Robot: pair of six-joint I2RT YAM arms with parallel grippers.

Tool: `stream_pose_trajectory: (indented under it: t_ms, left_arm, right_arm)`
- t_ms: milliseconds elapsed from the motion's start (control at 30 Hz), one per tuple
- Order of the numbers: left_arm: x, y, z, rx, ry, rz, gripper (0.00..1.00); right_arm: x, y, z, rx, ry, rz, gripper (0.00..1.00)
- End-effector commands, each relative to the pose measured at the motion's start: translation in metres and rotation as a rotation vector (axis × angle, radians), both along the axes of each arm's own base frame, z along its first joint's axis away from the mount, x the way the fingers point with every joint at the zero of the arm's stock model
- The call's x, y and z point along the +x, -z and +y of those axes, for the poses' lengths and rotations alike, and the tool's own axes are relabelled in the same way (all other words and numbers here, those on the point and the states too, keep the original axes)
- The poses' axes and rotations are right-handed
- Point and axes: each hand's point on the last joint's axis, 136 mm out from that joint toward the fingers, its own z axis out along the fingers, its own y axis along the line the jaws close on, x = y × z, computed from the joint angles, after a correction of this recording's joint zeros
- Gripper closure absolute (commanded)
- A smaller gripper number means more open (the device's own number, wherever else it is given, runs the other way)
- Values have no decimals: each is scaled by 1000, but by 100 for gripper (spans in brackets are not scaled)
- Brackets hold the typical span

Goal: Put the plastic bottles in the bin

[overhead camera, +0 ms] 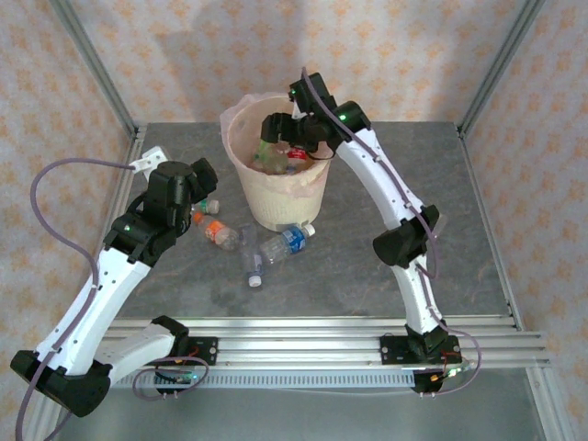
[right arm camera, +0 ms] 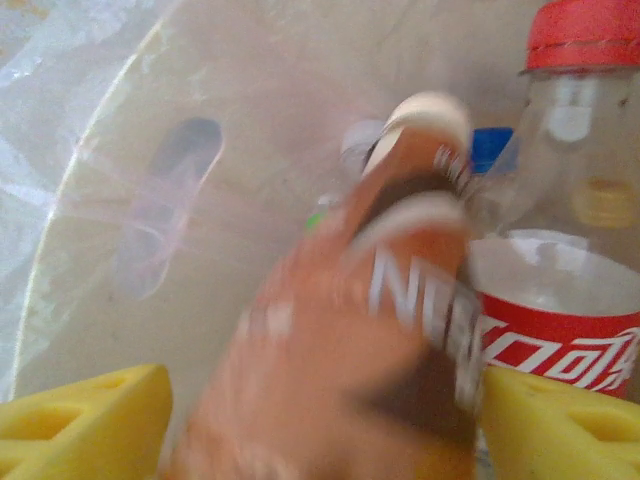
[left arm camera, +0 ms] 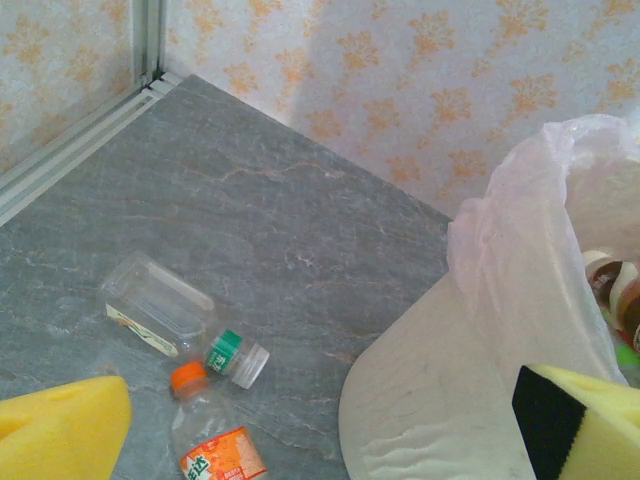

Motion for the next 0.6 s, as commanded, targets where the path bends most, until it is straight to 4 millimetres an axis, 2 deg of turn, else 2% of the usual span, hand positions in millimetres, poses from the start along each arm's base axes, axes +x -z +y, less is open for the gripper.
stream_pose_trajectory:
  t_ms: [0,333,433,567]
  left_arm:
    - [0,-4,8,-5,-43,-29,0]
    - [1,-1,8,-3,-43,-23,0]
    - [2,-2,7,-6,-40,-23,0]
    - [1,-1,8,0,-46,-21,0]
  right_arm:
    - [-11,-23,16,85,-53,-13,16]
    - [-33,-50,34,196,-147,-5,17]
    - [-33,-53,33,187,-152,-26,17]
    - [-35,-63,26,160,-154,-80,25]
